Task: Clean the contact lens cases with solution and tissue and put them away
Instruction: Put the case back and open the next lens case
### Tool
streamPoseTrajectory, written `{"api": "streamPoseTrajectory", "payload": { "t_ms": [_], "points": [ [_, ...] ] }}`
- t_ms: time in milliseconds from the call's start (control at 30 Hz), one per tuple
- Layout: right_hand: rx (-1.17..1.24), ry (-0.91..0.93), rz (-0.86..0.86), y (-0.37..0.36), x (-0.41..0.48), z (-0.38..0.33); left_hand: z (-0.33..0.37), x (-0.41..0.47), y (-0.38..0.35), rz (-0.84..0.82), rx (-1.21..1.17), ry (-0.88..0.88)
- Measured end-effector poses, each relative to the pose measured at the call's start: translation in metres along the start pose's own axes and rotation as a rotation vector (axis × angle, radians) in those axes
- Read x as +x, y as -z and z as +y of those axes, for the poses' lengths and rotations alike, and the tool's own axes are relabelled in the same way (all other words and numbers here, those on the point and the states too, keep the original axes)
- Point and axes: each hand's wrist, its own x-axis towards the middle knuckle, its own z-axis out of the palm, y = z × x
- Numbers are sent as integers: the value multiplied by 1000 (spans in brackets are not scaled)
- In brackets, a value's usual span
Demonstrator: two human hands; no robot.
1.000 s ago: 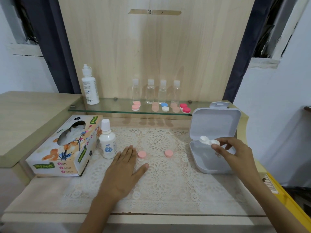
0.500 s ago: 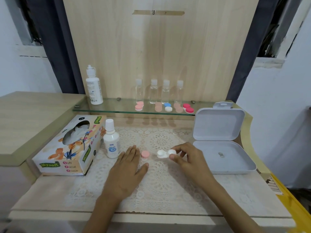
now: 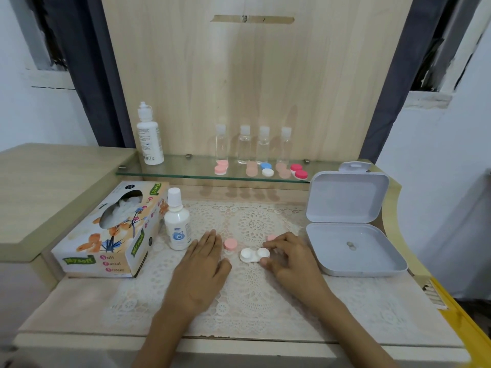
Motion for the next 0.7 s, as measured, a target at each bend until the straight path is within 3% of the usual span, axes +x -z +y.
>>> {"api": "streamPoseTrajectory", "payload": {
  "t_ms": [700],
  "points": [
    [6, 6, 35, -1, -2, -2, -2, 1, -4, -9, -4, 22]
  ]
}}
